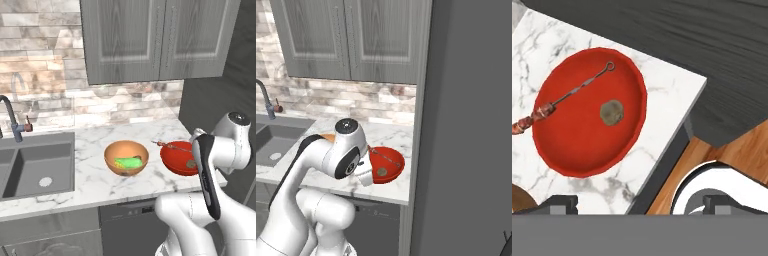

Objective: Place the bowl containing the garlic and kebab skewer in the microwave. Close the microwave door and press the start button to microwave the meal.

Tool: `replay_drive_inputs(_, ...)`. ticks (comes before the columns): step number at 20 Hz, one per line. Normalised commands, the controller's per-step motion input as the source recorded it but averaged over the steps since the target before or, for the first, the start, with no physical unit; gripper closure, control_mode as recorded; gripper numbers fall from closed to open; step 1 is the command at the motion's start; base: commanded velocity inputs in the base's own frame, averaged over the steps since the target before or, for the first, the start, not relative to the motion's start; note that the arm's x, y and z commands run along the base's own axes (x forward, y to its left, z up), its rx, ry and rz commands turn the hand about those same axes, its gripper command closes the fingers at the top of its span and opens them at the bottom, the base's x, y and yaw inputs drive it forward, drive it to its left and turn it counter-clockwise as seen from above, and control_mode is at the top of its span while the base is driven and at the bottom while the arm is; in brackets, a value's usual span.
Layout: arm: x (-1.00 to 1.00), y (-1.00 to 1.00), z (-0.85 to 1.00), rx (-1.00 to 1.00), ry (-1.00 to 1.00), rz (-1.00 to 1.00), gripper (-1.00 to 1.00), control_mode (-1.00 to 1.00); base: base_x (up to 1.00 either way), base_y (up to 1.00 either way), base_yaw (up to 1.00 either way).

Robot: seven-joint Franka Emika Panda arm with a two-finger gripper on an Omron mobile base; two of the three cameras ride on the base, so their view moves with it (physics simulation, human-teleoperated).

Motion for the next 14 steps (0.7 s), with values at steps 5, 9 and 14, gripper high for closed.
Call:
replay_drive_inputs(5,0.0,-0.16,-0.4,0.0,0.05,-0.09,-1.0,-1.0,0.0,0.0,0.0)
replay_drive_inputs(9,0.0,-0.04,-0.44,0.0,0.01,-0.07,-1.0,-1.0,0.0,0.0,0.0)
replay_drive_inputs(14,0.01,0.0,-0.41,0.0,0.0,-0.03,-1.0,-1.0,0.0,0.0,0.0)
